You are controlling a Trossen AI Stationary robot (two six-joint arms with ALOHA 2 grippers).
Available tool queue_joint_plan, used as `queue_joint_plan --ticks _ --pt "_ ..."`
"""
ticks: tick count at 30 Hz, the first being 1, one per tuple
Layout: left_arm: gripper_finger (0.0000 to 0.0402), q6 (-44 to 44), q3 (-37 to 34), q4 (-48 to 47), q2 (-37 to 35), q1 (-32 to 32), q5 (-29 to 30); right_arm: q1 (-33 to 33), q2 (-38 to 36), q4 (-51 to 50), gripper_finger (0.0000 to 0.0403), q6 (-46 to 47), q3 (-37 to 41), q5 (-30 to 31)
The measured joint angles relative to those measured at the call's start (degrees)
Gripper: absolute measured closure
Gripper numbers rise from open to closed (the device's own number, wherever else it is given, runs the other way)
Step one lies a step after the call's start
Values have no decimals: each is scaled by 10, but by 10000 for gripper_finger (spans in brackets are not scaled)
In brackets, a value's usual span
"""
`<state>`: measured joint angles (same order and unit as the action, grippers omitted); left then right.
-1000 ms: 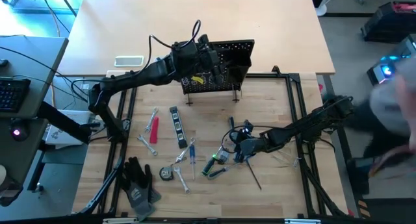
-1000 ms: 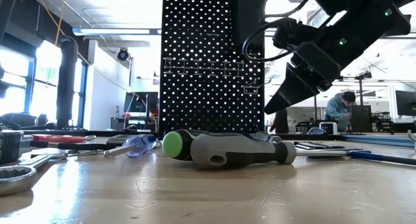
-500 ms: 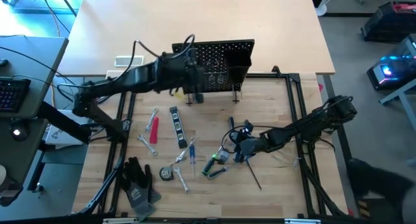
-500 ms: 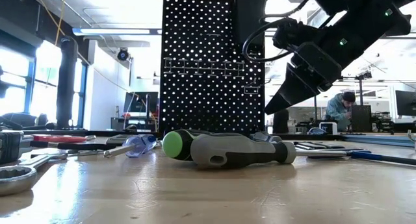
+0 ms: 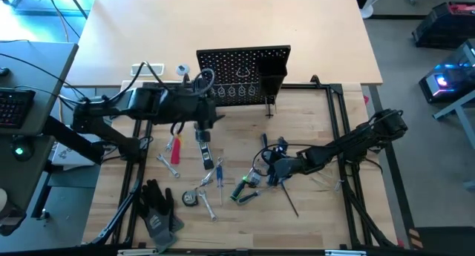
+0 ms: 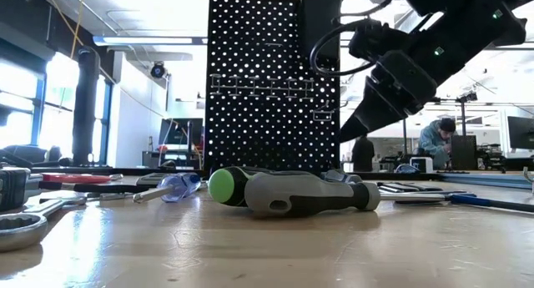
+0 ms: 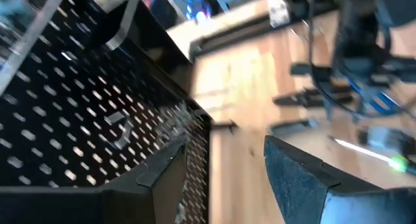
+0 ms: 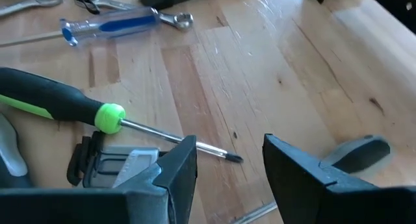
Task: Hang tools onto peg board
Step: Hang the wrench onto the pegboard
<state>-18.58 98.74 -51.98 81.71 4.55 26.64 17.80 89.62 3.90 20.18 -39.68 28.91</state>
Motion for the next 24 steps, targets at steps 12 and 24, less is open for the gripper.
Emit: queue_joint_plan --ticks 12,24 --pt "206 150 -105 -79 0 96 31 0 0 15 233 -43 0 -10" --pt "206 258 -341 129 0 168 48 0 0 15 233 -82 0 -64"
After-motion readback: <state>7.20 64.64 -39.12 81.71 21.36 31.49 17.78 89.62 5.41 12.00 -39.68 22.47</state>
